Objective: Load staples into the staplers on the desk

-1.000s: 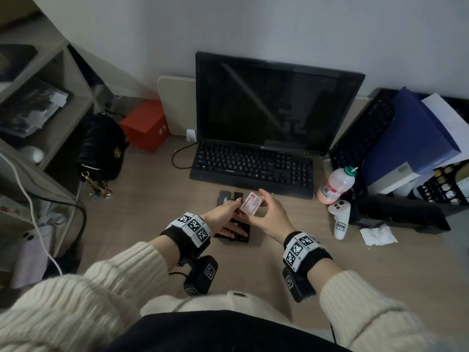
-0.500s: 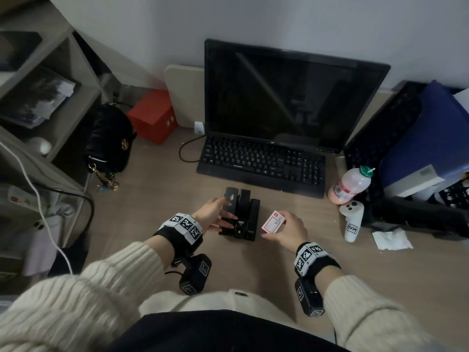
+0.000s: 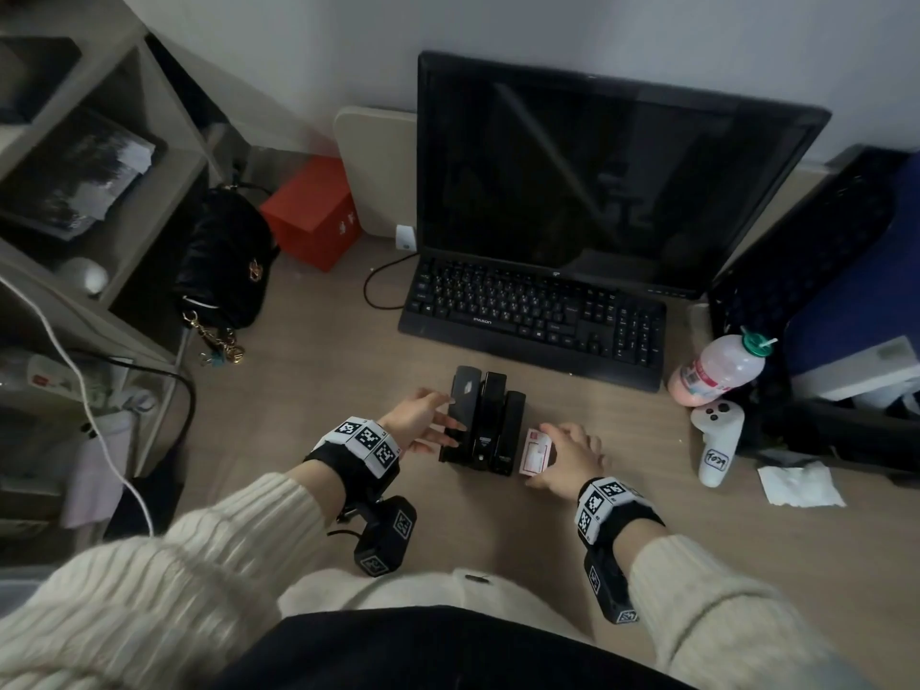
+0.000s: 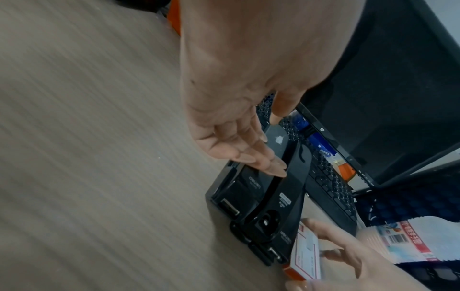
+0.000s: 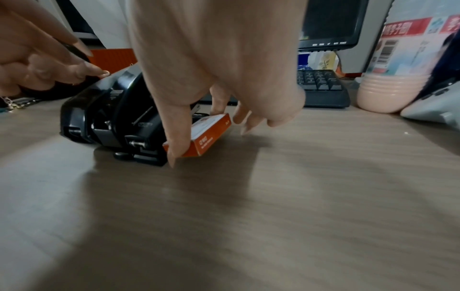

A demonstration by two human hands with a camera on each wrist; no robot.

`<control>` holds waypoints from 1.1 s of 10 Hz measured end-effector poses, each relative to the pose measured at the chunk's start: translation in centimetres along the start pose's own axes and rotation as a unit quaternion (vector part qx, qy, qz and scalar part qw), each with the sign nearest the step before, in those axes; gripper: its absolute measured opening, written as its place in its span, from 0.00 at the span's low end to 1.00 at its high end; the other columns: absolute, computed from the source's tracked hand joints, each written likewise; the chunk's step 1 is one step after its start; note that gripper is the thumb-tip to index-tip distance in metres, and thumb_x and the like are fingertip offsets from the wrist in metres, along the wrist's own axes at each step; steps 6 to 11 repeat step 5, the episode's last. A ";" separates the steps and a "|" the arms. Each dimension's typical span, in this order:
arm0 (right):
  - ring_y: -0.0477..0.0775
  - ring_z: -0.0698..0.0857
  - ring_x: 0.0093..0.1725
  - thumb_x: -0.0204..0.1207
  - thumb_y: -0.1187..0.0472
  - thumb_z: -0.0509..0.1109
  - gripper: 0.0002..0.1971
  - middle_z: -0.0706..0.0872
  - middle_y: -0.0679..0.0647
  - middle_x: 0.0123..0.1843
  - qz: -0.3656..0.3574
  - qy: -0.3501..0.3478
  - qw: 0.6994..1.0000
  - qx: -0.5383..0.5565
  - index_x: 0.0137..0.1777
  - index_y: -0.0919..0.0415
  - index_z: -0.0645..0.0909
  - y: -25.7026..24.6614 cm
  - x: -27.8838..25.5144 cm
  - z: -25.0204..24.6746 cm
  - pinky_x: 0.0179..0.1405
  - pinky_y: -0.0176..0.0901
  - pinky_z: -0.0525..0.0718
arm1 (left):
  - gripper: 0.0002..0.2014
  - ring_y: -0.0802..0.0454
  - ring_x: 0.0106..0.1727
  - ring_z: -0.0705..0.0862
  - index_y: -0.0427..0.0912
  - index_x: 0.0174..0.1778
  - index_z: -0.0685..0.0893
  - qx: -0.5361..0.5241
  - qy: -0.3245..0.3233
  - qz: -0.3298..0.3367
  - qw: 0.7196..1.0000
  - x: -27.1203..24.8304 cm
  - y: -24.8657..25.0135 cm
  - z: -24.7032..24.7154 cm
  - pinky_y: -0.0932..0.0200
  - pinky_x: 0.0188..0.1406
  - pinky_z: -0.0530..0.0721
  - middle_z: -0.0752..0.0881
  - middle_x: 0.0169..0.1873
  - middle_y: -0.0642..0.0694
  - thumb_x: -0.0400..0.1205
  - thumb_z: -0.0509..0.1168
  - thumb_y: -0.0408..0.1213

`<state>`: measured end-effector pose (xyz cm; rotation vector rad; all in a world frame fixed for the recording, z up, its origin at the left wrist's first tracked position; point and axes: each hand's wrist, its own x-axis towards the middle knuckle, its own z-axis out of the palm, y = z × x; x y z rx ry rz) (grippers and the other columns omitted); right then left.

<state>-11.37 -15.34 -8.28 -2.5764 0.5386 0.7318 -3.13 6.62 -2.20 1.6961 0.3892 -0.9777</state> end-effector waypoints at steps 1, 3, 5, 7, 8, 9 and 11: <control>0.58 0.60 0.74 0.64 0.48 0.81 0.44 0.61 0.50 0.77 0.006 -0.017 1.000 0.006 0.79 0.43 0.64 -0.1 0.3 0.5 0.72 0.53 0.61 | 0.12 0.55 0.26 0.87 0.42 0.65 0.72 0.007 -0.002 -0.001 1.000 0.5 -0.2 0.1 0.66 0.21 0.71 0.89 0.40 0.46 0.90 0.52 0.42; 0.55 0.66 0.77 0.61 0.52 0.84 0.51 0.62 0.50 0.79 -0.006 -0.042 0.997 0.057 0.82 0.50 0.60 0.1 0.5 0.4 0.77 0.52 0.65 | 0.10 0.54 0.28 0.87 0.42 0.64 0.72 0.015 -0.009 0.001 1.000 0.9 -0.1 0.1 0.66 0.19 0.72 0.89 0.39 0.47 0.90 0.52 0.41; 0.52 0.78 0.68 0.62 0.63 0.84 0.51 0.65 0.52 0.77 -0.035 -0.030 0.984 0.174 0.82 0.54 0.60 0.0 -0.1 -0.1 0.69 0.54 0.79 | 0.13 0.54 0.28 0.88 0.40 0.68 0.72 0.013 -0.007 0.013 1.000 0.4 -0.3 0.2 0.66 0.17 0.72 0.89 0.40 0.46 0.89 0.54 0.40; 0.52 0.78 0.68 0.62 0.63 0.84 0.51 0.65 0.52 0.77 -0.035 -0.030 0.984 0.174 0.82 0.54 0.60 0.0 -0.1 -0.1 0.69 0.54 0.79 | 0.13 0.54 0.28 0.88 0.40 0.68 0.72 0.013 -0.007 0.013 1.000 0.4 -0.3 0.2 0.66 0.17 0.72 0.89 0.40 0.46 0.89 0.54 0.40; 0.52 0.78 0.68 0.62 0.63 0.84 0.51 0.65 0.52 0.77 -0.035 -0.030 0.984 0.174 0.82 0.54 0.60 0.0 -0.1 -0.1 0.69 0.54 0.79 | 0.13 0.54 0.28 0.88 0.40 0.68 0.72 0.013 -0.007 0.013 1.000 0.4 -0.3 0.2 0.66 0.17 0.72 0.89 0.40 0.46 0.89 0.54 0.40; 0.52 0.78 0.68 0.62 0.63 0.84 0.51 0.65 0.52 0.77 -0.035 -0.030 0.984 0.174 0.82 0.54 0.60 0.0 -0.1 -0.1 0.69 0.54 0.79 | 0.13 0.54 0.28 0.88 0.40 0.68 0.72 0.013 -0.007 0.013 1.000 0.4 -0.3 0.2 0.66 0.17 0.72 0.89 0.40 0.46 0.89 0.54 0.40; 0.52 0.78 0.68 0.62 0.63 0.84 0.51 0.65 0.52 0.77 -0.035 -0.030 0.984 0.174 0.82 0.54 0.60 0.0 -0.1 -0.1 0.69 0.54 0.79 | 0.13 0.54 0.28 0.88 0.40 0.68 0.72 0.013 -0.007 0.013 1.000 0.4 -0.3 0.2 0.66 0.17 0.72 0.89 0.40 0.46 0.89 0.54 0.40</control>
